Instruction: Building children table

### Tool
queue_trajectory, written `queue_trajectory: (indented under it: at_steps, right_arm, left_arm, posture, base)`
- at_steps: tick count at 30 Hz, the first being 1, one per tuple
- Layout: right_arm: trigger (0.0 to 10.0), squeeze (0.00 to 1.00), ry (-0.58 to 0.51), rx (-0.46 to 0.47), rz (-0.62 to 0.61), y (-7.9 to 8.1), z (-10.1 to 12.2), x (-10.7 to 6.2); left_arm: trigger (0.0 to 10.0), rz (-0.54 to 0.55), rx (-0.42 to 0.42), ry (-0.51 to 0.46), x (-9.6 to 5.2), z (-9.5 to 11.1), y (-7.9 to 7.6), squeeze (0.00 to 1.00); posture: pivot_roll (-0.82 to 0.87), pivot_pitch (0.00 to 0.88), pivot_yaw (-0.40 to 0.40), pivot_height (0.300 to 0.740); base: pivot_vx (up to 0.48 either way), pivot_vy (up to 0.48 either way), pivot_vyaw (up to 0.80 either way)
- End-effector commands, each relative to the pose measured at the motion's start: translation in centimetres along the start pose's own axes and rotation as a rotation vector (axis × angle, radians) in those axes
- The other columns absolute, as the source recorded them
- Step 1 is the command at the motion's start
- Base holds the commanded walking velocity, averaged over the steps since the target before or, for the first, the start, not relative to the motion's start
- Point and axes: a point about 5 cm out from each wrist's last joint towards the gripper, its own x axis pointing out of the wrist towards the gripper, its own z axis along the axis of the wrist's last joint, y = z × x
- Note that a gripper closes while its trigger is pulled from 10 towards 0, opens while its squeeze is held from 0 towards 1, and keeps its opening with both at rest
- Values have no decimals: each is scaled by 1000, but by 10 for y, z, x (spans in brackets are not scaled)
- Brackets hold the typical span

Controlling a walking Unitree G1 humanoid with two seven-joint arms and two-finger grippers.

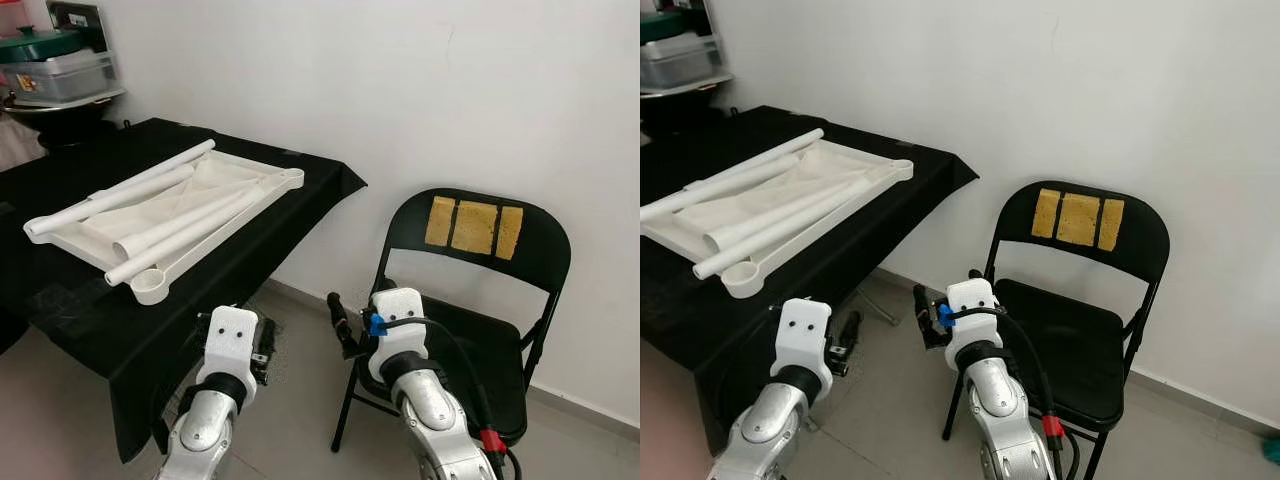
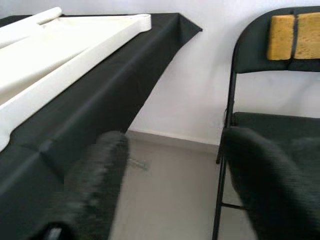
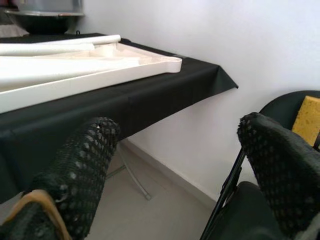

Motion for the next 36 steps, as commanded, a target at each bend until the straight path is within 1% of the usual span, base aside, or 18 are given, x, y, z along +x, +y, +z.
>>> queue_trajectory:
  at_steps: [1, 8, 9, 13, 19, 20, 23, 29, 36]
  right_arm:
    - [10000, 1000, 14, 0, -3, -2, -3, -2]
    - [10000, 1000, 30, -4, -3, -3, -6, -1]
    - [10000, 1000, 32, -4, 1, -3, -6, -1]
    - [10000, 1000, 41, -13, -5, -3, -8, 0]
    - [10000, 1000, 51, -16, 7, -2, -8, 1]
    - [10000, 0, 75, -18, 13, -1, -11, 1]
    - [10000, 0, 84, -11, 37, 1, -12, 1]
    - [10000, 0, 72, -24, 55, 5, -9, 1]
    - [10000, 0, 76, -28, 22, 0, -9, -1]
  left_arm:
    - [10000, 1, -6, 0, -2, -1, -1, 1000]
    - [10000, -3, 35, -5, 0, 1, -2, 1000]
    - [10000, 5, 36, -5, 0, 1, -1, 0]
    - [10000, 36, 18, 8, 2, 1, 3, 0]
    - [10000, 44, 11, 7, 2, 1, 5, 0]
    - [10000, 44, 9, 2, 2, 2, 4, 0]
    - [10000, 33, 10, -5, 2, 4, 2, 0]
    - [10000, 20, 1, -18, 0, 7, 0, 0]
    - [10000, 14, -7, -15, -2, 6, -1, 0]
  posture:
    - [-15, 0, -34, 740]
    - [-14, 0, -35, 740]
    - [-13, 0, -35, 740]
    - [-12, 0, -37, 740]
    - [-11, 0, -36, 740]
    - [-12, 0, -37, 740]
    - [-13, 0, -34, 740]
    - [-10, 0, -33, 740]
    - [-11, 0, -28, 740]
  base:
    - [0, 0, 0]
    - [0, 0, 0]
    - [0, 0, 0]
    - [0, 0, 0]
    - [0, 0, 0]
    - [0, 0, 0]
    - [0, 0, 0]
    - [0, 0, 797]
    - [0, 0, 796]
